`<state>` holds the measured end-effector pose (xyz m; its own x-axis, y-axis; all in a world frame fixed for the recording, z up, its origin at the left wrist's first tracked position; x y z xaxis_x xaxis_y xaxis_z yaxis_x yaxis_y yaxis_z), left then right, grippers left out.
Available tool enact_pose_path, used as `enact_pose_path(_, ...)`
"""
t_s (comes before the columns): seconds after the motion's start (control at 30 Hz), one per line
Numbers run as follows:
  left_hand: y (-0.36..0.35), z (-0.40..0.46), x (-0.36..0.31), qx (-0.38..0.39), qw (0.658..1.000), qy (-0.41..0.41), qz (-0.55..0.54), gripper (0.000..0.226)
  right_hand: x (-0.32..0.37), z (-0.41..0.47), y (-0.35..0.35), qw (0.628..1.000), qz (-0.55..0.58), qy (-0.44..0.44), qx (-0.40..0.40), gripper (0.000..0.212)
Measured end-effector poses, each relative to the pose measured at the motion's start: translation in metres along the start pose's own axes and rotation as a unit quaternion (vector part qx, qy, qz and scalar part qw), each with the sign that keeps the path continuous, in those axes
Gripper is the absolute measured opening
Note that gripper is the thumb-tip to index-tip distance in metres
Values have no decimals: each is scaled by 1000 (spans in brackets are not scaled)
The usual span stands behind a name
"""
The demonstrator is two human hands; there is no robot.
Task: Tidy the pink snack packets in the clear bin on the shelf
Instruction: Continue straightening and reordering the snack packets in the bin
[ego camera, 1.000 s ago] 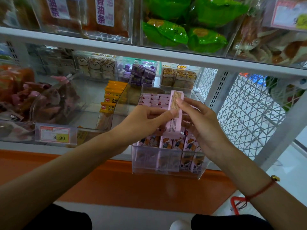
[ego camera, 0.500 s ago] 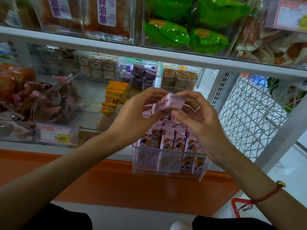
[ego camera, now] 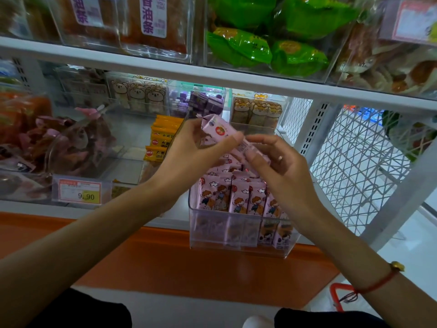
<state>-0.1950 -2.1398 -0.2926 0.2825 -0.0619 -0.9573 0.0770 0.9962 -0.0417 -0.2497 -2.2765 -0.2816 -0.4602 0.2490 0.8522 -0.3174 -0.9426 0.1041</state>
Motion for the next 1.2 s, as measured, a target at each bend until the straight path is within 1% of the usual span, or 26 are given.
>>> enact_pose_path(0.07, 2, 2, 0, 21, 999, 24, -38, 72, -15, 1, 2, 997, 33, -73, 0, 20)
enact_pose_path(0.13, 2, 2, -4, 42, 997, 22, -56, 57, -30, 0, 1, 987, 72, -146, 15, 24)
enact_pose_path(0.2, 7, 2, -7, 21, 999, 9, -36, 43, -34, -2, -1, 979, 91, -180, 31, 36)
enact_pose_path(0.27, 15, 3, -6, -29, 1000, 3, -11, 35, -31, 0, 0, 984, 73, -160, 28, 49)
enact_pose_path(0.3, 18, 4, -5, -47, 999, 6, -2, 33, -28, 1, 3, 987, 65, -146, 13, 51)
enact_pose_path(0.33, 19, 4, -4, -56, 998, 10, 5, 34, -27, 3, 7, 988, 65, -138, -5, 48)
enact_pose_path(0.43, 17, 3, -5, -55, 998, 15, 21, 49, -31, 5, 17, 985, 79, -145, -45, 34)
enact_pose_path(0.5, 14, 3, -4, -44, 999, 20, 23, 53, -34, 6, 21, 986, 66, -146, -55, 34)
enact_pose_path(0.57, 12, 3, -2, -27, 999, 29, 14, 50, -34, 6, 23, 987, 51, -140, -64, 36)
enact_pose_path(0.63, 10, 3, -3, -13, 1000, 21, 9, 42, -33, 6, 24, 989, 30, -126, -73, 40)
enact_pose_path(0.73, 14, 3, -15, -33, 998, -46, 9, 28, -30, 7, 22, 992, -46, -86, -76, 47)
enact_pose_path(0.8, 22, 5, -22, -70, 993, -95, 15, 27, -34, 7, 20, 986, -146, -56, -60, 48)
enact_pose_path(0.83, 25, 6, -24, -84, 990, -113, 27, 30, -37, 6, 17, 978, -202, -44, -35, 47)
enact_pose_path(0.9, 27, 12, -23, -89, 984, -135, 72, 34, -45, 0, 8, 951, -305, -15, 37, 46)
enact_pose_path(0.93, 24, 15, -20, -79, 982, -138, 101, 36, -47, -5, 3, 932, -356, 11, 72, 45)
enact_pose_path(1.0, 15, 21, -11, -36, 977, -133, 163, 37, -47, -12, -6, 881, -450, 79, 127, 43)
enact_pose_path(1.03, 9, 22, -7, -14, 971, -136, 196, 38, -47, -15, -9, 859, -479, 104, 147, 43)
enact_pose_path(1.07, 5, 24, -5, 0, 962, -148, 229, 39, -47, -17, -11, 848, -492, 114, 161, 44)
enact_pose_path(1.1, 1, 25, -6, 9, 951, -168, 261, 40, -48, -17, -11, 847, -492, 114, 167, 44)
enact_pose_path(1.2, -12, 31, -17, 43, 908, -228, 348, 43, -47, -18, -8, 859, -471, 109, 167, 42)
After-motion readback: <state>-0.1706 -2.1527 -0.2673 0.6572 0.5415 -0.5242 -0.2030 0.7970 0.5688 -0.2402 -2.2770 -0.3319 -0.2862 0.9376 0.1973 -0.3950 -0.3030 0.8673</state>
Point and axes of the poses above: each hand's wrist, its own z-axis towards the middle knuckle, its own y-axis out of the back of the hand, x = y × z, the point moved 9 cm from there along z, towards the middle knuckle, and after that the axes turned 12 degrees about -x, right-handed, at the moved point
